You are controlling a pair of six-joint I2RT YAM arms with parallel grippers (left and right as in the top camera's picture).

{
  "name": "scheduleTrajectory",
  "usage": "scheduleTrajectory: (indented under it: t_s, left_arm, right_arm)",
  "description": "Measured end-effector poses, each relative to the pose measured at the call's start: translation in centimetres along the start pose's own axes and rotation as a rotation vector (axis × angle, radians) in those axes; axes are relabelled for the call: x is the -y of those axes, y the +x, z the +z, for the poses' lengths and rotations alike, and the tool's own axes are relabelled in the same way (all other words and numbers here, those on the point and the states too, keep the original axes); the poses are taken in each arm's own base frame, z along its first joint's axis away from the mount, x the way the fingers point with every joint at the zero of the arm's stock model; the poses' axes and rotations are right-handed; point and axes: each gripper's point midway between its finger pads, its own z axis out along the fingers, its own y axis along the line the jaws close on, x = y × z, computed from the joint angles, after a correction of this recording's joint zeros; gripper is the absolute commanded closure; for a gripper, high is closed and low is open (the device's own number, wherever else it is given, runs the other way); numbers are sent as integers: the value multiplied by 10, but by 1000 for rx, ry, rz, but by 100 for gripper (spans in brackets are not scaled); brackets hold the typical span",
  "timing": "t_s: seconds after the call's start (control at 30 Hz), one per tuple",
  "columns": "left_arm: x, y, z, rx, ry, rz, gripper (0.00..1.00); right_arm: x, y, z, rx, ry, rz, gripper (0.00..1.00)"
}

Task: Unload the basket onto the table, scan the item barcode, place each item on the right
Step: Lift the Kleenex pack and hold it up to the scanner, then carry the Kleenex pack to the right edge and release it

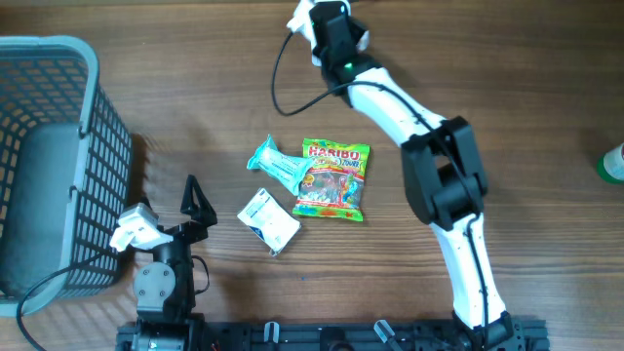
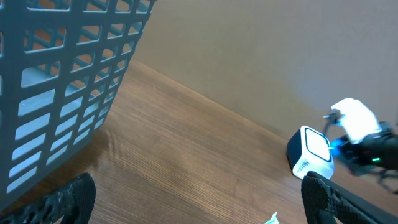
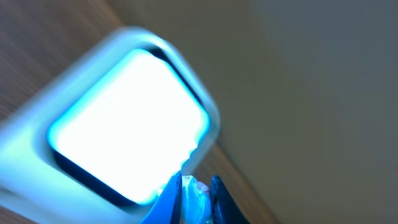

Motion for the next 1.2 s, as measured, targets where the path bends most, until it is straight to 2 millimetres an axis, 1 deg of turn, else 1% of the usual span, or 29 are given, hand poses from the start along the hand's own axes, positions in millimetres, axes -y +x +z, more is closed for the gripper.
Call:
scheduleTrajectory:
  t_s: [0.07,0.1,0.13,0.17,0.2,0.23,0.27,0.3,0.33,0.4,0.43,0.5,0.57,0.6,0.63,0.7,0.77,0.8,0.83,0.87,0.93,0.97,1.0,1.03,1.07,1.1,1.13,1.17,1.2]
  left_arm:
    - [0,0,0,0,0,0,0]
    - [0,0,0,-1,0,0,0]
    - [0,0,0,0,0,0,0]
    - [0,0,0,0,0,0,0]
    - [0,0,0,0,0,0,0]
    - [0,0,0,1,0,-1,0]
    - [0,0,0,0,0,0,0]
    - [0,0,0,0,0,0,0]
    - [0,0,0,0,0,0,0]
    - [0,0,0,0,0,0,0]
    - [0,0,0,0,0,0,0]
    - [0,0,0,0,0,0,0]
    - [0,0,0,0,0,0,0]
    - [0,0,0,0,0,0,0]
    - [0,0,0,0,0,0,0]
    - [0,0,0,0,0,0,0]
    - [0,0,0,0,0,0,0]
    - [0,0,0,0,0,0,0]
    - [0,0,0,0,0,0,0]
    - [0,0,0,0,0,0,0]
    - [0,0,0,0,0,0,0]
    - [0,0,0,0,0,0,0]
    - [0,0,0,0,0,0,0]
    - [0,0,0,0,0,0,0]
    - [0,0,0,0,0,0,0]
    - [0,0,0,0,0,0,0]
    - [0,0,0,0,0,0,0]
    - [0,0,0,0,0,0,0]
    - [0,0,0,0,0,0,0]
  right_arm:
    - [49,28,-12,-99,47,72,96]
    - [82,51,-18,-157,75,136,96]
    - [106,80,-23,-232,88,195,96]
    - [131,115,-25,-308,112,269,96]
    - [147,143,-24,-365,132,331,96]
    - [166,214,-24,-511,147,450,96]
    - [172,266,-24,-607,157,534,96]
    - [173,295,-24,-654,154,582,96]
    - [171,353,-28,-752,160,683,96]
    - [160,402,-33,-819,159,788,96]
    - [155,419,-35,-843,160,819,96]
    - [137,472,-48,-930,163,908,96]
    - [131,505,-61,-992,181,975,93]
    - [134,515,-65,-1006,204,1007,52]
    - [136,521,-69,-1020,230,1028,0]
    - [136,530,-77,-1055,262,1061,0]
    - [132,526,-77,-1057,243,1078,0]
    - [131,514,-72,-1029,212,1091,0]
    - [132,495,-66,-980,170,1109,0]
    - [134,459,-61,-896,99,1131,0]
    - [138,380,-64,-735,-35,1146,0]
    - [135,313,-77,-603,-174,1148,0]
    - [127,260,-90,-507,-292,1137,0]
    - [113,211,-107,-425,-426,1126,0]
    - [93,170,-124,-365,-565,1118,0]
    - [68,136,-141,-336,-700,1119,0]
    - [35,102,-158,-330,-831,1110,0]
    - [8,85,-171,-362,-903,1110,0]
    - [-20,74,-183,-409,-954,1098,0]
